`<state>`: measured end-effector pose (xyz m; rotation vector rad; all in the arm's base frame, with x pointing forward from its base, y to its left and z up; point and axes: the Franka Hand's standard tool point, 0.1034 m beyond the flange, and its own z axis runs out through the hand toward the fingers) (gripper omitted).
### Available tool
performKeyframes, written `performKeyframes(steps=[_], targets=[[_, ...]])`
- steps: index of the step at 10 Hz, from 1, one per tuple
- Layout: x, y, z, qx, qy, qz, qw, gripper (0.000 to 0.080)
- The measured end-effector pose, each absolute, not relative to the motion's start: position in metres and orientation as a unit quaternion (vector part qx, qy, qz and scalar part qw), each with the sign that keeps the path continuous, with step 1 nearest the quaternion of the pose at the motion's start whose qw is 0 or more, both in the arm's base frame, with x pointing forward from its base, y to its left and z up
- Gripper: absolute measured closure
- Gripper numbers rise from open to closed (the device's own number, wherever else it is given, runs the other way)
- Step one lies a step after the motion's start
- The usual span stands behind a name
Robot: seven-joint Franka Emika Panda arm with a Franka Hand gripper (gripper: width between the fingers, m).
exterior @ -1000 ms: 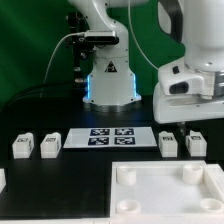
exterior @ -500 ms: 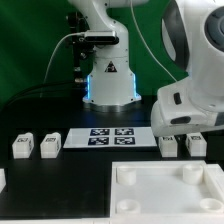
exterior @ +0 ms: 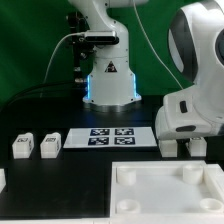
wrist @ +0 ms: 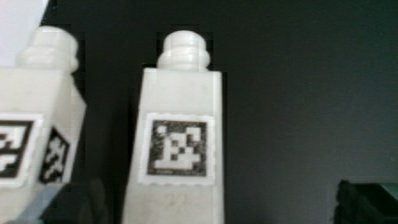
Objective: Assemble one leg
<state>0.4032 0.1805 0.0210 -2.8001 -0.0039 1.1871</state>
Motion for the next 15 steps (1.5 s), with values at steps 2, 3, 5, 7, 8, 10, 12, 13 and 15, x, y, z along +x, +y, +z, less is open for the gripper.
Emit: performKeyframes(steps=[2,3,5,7,8,10,12,13,15], targets=[[0.3984,0.1811,0.0130,-0.920,-0.003,0.389,0.051,0.0151],[0.3972,0.1808,0.0106,-0.921,-0.005,0.386,0.052,0.0151],[0.3972,0.1810,0.0101,-0.922,-0.005,0.385,0.052,0.0282],[0.3972,0.1810,0.0101,-0.922,-0.005,0.385,0.052,0.0423],[0.3975,0.1810,0.0103,-0.922,-0.005,0.385,0.052,0.0498],[0.3977,0.1810,0.0103,-0.922,-0.005,0.384,0.052,0.0498],[0.3977,0.1810,0.0104,-0.922,-0.005,0.384,0.052,0.0500],[0.3977,0.1810,0.0104,-0.922,-0.005,0.384,0.052,0.0501],[0.3977,0.1810,0.0104,-0.922,-0.005,0.384,0.052,0.0501]])
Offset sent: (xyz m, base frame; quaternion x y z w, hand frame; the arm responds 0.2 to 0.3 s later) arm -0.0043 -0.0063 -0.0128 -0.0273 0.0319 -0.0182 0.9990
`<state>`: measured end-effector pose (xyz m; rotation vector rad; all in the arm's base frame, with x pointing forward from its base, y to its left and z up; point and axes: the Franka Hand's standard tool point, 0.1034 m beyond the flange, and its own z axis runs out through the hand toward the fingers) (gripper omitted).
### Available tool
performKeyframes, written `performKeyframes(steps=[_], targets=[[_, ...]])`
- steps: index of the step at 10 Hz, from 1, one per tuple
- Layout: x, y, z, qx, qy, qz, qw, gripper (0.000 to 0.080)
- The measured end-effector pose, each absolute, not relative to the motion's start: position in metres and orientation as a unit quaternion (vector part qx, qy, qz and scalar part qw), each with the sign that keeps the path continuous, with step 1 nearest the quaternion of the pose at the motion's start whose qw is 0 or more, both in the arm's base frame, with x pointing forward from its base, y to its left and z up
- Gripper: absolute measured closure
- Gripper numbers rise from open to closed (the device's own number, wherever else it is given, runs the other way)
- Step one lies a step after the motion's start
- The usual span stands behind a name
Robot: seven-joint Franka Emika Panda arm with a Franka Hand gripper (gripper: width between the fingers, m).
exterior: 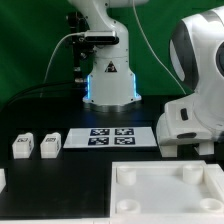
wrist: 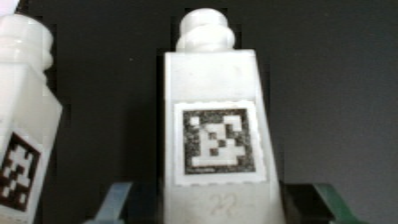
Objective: Assemble one leg
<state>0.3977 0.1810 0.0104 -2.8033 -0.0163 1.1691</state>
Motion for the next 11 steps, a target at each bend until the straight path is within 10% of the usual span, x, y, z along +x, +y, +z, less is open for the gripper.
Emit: performKeyframes(steps=[2,7,11], targets=[[0.402,0.179,0.015,-0.922,-0.009,0.383,0.055,0.0502],[0.459,0.157,0.141,-0.965,-0.015,0.257,0.057,0.0502],[0.481,0.146,0.144,-0.997,-0.042,0.029,0.062,0.0502]])
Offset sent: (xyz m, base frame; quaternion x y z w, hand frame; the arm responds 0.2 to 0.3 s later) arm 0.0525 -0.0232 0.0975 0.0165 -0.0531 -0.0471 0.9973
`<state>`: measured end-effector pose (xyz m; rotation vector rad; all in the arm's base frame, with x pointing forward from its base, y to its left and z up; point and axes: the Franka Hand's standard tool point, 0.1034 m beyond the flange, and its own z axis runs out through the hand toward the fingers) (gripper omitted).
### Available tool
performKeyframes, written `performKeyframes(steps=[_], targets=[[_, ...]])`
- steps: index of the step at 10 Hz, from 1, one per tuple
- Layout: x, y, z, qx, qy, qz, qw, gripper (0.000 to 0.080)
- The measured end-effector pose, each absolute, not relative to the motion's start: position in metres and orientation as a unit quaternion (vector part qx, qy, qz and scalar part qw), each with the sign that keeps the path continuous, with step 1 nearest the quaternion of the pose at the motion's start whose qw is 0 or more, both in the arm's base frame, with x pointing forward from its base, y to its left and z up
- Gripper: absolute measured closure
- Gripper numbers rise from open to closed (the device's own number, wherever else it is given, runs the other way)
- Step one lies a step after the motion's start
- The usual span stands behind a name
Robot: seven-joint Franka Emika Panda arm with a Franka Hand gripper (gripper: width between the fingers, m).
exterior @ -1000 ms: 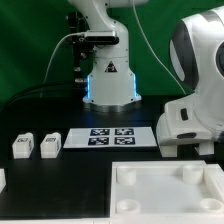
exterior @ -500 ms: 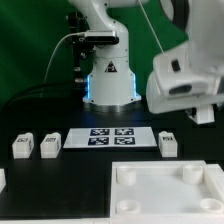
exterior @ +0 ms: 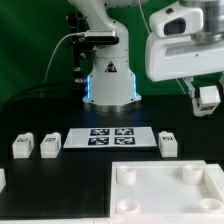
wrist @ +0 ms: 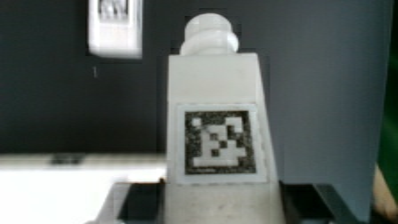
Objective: Assemble one leg
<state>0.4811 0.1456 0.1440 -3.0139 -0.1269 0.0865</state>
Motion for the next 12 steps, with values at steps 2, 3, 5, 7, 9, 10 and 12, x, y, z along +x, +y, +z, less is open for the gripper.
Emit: performKeyframes(steps=[2,3,5,7,9,10,12], targets=[[0.541,0.130,0.180,-0.993,-0.051,-0.080,0.068,0.0502],[0.561,0.133,0.192,-0.987,-0.058,-0.137,0.066,0.0502],[0.569,0.131,0.200,-0.966,-0.054,-0.244,0.068,0.0502],[0.565,0.129,0.196,-0.948,-0.050,-0.305,0.070,0.0502],[0.566,0.125,0.192,-0.948,-0.056,-0.306,0.067,0.0502],[0.575,0.113,0.183,-0.944,-0.068,-0.319,0.056,0.0502],[0.613,0.108,0.176,-0.937,-0.071,-0.338,0.057,0.0502]])
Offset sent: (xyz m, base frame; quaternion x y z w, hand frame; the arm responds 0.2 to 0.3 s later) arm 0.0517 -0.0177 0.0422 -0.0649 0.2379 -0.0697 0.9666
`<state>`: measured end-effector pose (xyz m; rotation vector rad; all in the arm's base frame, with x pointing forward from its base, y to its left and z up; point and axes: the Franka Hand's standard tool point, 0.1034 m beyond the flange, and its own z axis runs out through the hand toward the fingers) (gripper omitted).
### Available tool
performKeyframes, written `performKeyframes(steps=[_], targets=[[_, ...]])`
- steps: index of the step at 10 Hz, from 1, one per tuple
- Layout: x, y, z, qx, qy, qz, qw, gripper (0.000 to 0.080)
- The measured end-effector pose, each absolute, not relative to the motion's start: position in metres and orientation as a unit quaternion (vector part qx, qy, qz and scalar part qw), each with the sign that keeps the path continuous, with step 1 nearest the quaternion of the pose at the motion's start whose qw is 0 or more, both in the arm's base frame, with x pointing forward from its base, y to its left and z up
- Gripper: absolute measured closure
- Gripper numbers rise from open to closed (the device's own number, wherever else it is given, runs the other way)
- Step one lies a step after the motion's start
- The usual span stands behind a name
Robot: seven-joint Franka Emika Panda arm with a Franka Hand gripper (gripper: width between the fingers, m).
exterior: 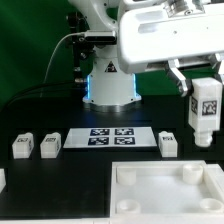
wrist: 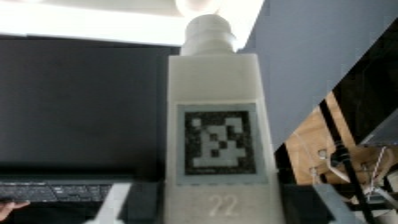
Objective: Assemble one leg
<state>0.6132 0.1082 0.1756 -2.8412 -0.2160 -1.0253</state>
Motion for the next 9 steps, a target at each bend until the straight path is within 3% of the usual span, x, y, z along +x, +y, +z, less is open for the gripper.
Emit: performKeyframes(steps=[2,7,9], targets=[[0.625,0.111,0.160,-0.938,-0.069,-0.335,0.061,0.0502],[0.620,0.113,0.116,-0.946,-0.055,-0.314,0.066,0.0502],[0.617,0.113,0.109,-0.947,-0.054,-0.308,0.066,0.0502]])
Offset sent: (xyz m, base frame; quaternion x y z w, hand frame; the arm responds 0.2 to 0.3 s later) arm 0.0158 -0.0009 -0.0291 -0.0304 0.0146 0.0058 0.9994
